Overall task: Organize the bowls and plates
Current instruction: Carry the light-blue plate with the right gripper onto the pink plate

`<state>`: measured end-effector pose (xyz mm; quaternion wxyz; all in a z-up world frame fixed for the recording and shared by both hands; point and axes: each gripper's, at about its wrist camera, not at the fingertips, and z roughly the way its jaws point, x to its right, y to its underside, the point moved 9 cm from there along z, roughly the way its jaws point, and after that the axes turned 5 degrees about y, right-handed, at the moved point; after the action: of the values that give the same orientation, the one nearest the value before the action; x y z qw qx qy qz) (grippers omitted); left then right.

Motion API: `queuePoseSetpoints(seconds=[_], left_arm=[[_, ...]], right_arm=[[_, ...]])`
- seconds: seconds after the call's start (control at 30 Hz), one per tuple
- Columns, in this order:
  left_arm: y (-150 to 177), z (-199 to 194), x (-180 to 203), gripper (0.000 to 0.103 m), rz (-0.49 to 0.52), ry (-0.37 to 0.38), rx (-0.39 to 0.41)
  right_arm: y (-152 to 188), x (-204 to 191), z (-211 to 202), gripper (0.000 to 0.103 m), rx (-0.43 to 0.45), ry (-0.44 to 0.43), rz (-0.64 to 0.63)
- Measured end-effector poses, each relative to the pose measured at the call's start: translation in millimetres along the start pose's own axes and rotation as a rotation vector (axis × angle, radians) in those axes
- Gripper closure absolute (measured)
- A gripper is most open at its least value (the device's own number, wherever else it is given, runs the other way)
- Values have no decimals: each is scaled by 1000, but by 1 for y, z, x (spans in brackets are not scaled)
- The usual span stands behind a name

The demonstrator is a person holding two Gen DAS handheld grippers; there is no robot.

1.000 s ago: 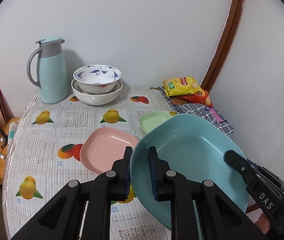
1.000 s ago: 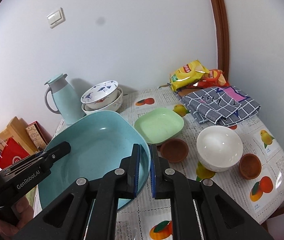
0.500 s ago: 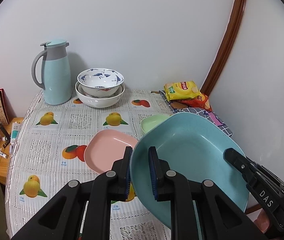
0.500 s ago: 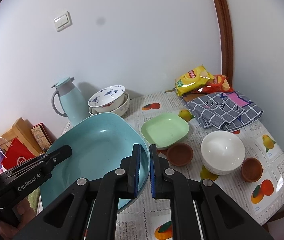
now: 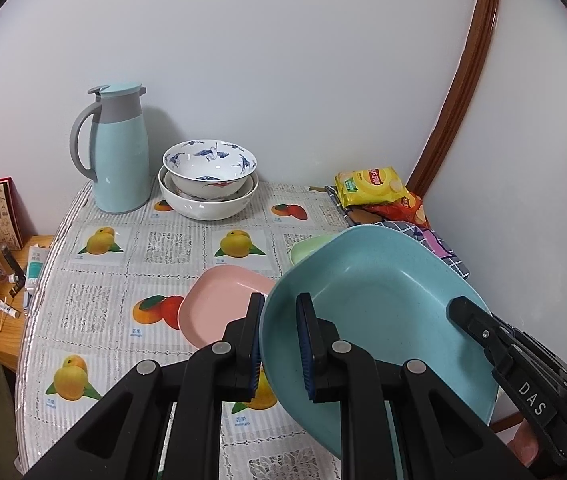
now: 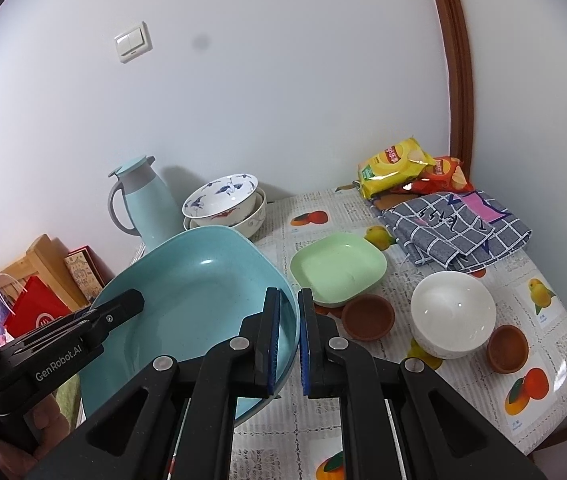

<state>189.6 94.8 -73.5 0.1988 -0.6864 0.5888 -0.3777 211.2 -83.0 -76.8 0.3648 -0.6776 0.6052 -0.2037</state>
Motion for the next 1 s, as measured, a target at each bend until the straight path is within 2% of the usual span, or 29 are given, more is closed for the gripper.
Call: queuePoseSetpoints(seconds=[0.47, 1.0], left_arm=[[1, 31, -24, 87, -31, -11, -48], [18, 71, -64, 87, -94, -29, -130]], right_arm=[[1, -9, 37, 94, -55, 1, -9], [21, -24, 88, 94, -153, 3, -26]])
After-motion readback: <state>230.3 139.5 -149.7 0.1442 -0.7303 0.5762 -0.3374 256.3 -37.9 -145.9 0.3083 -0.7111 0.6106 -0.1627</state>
